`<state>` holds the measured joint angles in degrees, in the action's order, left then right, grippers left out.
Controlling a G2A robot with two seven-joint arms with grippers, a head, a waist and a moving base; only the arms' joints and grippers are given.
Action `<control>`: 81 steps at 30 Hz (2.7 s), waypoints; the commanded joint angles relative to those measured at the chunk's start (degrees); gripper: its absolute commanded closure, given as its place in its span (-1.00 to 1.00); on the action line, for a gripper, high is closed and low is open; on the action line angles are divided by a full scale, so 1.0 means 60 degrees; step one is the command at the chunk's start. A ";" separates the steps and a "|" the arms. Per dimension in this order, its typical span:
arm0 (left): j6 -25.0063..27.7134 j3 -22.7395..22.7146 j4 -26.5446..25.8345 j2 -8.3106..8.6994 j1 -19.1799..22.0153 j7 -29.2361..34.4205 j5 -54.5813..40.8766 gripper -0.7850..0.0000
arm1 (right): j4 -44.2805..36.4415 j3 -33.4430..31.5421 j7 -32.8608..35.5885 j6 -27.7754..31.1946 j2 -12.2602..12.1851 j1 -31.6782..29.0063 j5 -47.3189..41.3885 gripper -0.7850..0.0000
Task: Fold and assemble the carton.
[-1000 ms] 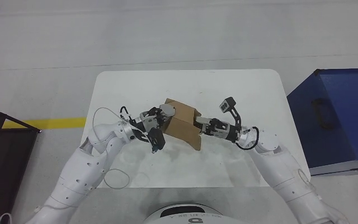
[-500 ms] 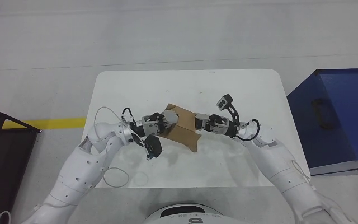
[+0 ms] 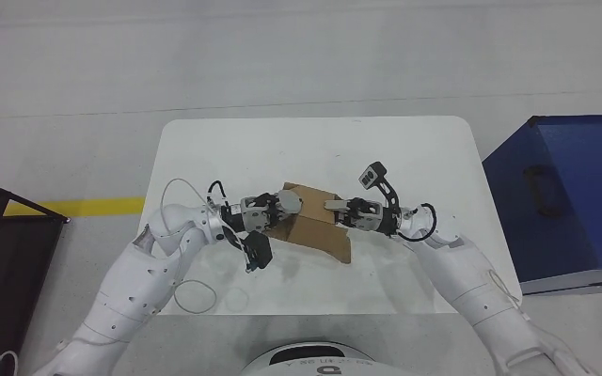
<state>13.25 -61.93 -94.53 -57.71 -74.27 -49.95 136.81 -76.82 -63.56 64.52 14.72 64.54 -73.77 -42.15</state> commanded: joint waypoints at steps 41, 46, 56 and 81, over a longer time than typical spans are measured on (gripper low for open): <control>0.0098 0.0066 -0.0106 0.0156 -0.0134 0.0231 0.0233 -1.00 | -0.2748 -0.1330 -0.2154 0.3156 -0.0123 -0.1076 0.2263 1.00; -0.0192 -0.0617 0.0013 0.0329 -0.0429 -0.0891 -0.0248 -1.00 | -0.2548 -0.1561 -0.2056 0.3167 -0.0149 -0.0973 0.1957 1.00; -0.0324 -0.0354 -0.1461 0.0497 -0.1236 -0.0171 0.1771 -1.00 | -0.2597 -0.1607 -0.1979 0.3091 -0.0173 -0.0993 0.2213 1.00; 0.0692 0.0299 -0.1062 0.0312 -0.0099 0.0794 0.0925 -1.00 | -0.2375 -0.1616 -0.0324 0.2966 -0.0231 -0.1000 0.0756 1.00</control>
<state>17.29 -60.18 -100.76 -55.85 -74.81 -45.43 142.39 -91.14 -73.33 62.95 32.55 63.14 -79.86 -38.09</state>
